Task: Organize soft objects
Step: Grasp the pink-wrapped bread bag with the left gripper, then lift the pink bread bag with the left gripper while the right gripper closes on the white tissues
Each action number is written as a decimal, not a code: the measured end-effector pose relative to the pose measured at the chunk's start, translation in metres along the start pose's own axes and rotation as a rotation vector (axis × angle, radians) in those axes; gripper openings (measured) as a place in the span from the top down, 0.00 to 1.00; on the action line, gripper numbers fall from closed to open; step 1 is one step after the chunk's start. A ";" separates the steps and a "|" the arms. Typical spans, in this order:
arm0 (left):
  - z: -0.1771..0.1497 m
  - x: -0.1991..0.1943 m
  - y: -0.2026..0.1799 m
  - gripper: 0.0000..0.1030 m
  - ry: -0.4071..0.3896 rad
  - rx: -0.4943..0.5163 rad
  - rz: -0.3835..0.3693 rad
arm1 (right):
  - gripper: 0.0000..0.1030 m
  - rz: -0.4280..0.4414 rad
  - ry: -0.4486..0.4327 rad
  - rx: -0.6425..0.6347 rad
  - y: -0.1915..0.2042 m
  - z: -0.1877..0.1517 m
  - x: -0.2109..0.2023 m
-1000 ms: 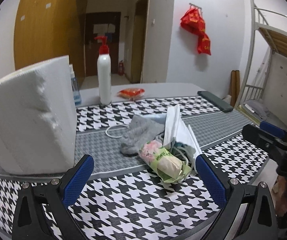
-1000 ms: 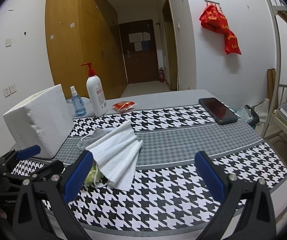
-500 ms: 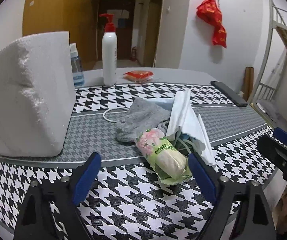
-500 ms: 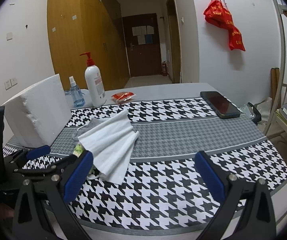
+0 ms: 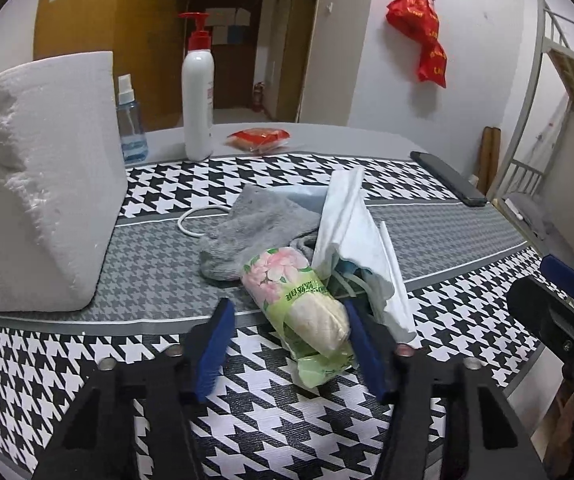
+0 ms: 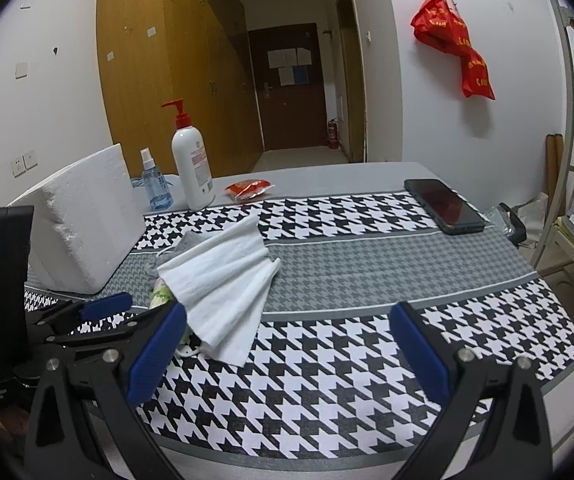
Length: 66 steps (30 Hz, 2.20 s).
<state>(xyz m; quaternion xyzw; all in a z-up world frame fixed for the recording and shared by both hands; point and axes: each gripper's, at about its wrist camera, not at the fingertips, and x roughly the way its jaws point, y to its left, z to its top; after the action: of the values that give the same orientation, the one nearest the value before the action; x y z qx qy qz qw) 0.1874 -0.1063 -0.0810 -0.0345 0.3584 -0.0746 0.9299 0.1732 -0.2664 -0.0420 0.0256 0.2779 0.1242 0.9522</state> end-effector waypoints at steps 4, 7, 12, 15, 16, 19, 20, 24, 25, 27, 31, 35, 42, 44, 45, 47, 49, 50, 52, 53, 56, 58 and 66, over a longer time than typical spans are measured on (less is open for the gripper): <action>0.000 0.003 0.003 0.62 0.016 -0.015 -0.008 | 0.00 0.003 0.001 -0.005 0.002 0.000 0.000; -0.001 0.002 0.007 0.73 0.019 -0.021 0.004 | 0.00 0.003 0.002 -0.008 0.004 0.001 0.000; -0.002 -0.009 0.019 0.78 0.009 -0.027 0.000 | 0.00 0.005 0.007 -0.008 0.005 0.002 0.003; -0.004 -0.021 0.024 0.78 -0.002 -0.004 -0.003 | 0.00 0.013 0.013 -0.012 0.009 0.002 0.006; -0.004 -0.023 0.026 0.78 -0.001 0.000 -0.002 | 0.00 0.015 0.013 -0.013 0.010 0.003 0.006; -0.006 -0.029 0.032 0.78 0.001 0.008 0.015 | 0.00 0.025 0.010 -0.018 0.015 0.003 0.008; -0.006 -0.029 0.034 0.78 0.006 0.016 0.021 | 0.00 0.029 0.009 -0.020 0.016 0.003 0.008; -0.010 -0.023 0.038 0.54 0.033 0.006 0.033 | 0.00 0.033 0.012 -0.025 0.020 0.003 0.011; -0.010 -0.022 0.038 0.47 0.035 0.009 0.031 | 0.00 0.033 0.013 -0.027 0.021 0.003 0.011; -0.010 -0.022 0.036 0.47 0.024 0.019 0.022 | 0.00 0.030 0.014 -0.027 0.021 0.003 0.011; -0.009 -0.019 0.034 0.47 0.025 0.029 0.021 | 0.00 0.025 0.020 -0.027 0.022 0.004 0.014; -0.009 -0.014 0.036 0.72 0.024 0.022 0.049 | 0.00 0.027 0.034 -0.028 0.023 0.004 0.019; -0.010 -0.015 0.044 0.80 0.015 0.012 0.026 | 0.00 0.052 0.073 -0.022 0.030 0.007 0.034; -0.011 -0.015 0.043 0.81 0.014 0.020 0.025 | 0.00 0.063 0.083 -0.018 0.033 0.009 0.038; -0.012 -0.015 0.043 0.81 0.011 0.025 0.027 | 0.00 0.066 0.091 -0.015 0.034 0.010 0.040; -0.013 -0.016 0.042 0.81 0.004 0.038 0.024 | 0.01 0.072 0.102 -0.005 0.035 0.011 0.045; -0.014 -0.019 0.042 0.80 0.000 0.041 0.008 | 0.07 0.076 0.119 0.000 0.035 0.011 0.050; -0.015 -0.020 0.042 0.80 0.000 0.041 0.005 | 0.13 0.074 0.128 0.006 0.035 0.010 0.052; -0.015 -0.020 0.041 0.80 0.003 0.050 -0.001 | 0.28 0.067 0.160 0.014 0.034 0.008 0.059; -0.015 -0.020 0.040 0.80 0.003 0.052 -0.005 | 0.35 0.060 0.170 0.020 0.033 0.007 0.062; -0.016 -0.020 0.040 0.80 0.004 0.055 -0.013 | 0.45 0.049 0.196 0.034 0.030 0.005 0.070; -0.015 -0.019 0.041 0.81 0.005 0.054 -0.015 | 0.52 0.040 0.221 0.035 0.029 0.003 0.076; -0.015 -0.019 0.042 0.81 0.007 0.053 -0.024 | 0.61 0.066 0.282 0.043 0.031 -0.002 0.090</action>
<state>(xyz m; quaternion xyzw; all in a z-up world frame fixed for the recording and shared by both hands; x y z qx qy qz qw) 0.1685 -0.0623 -0.0847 -0.0137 0.3589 -0.0953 0.9284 0.2388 -0.2139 -0.0872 0.0376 0.4107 0.1519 0.8982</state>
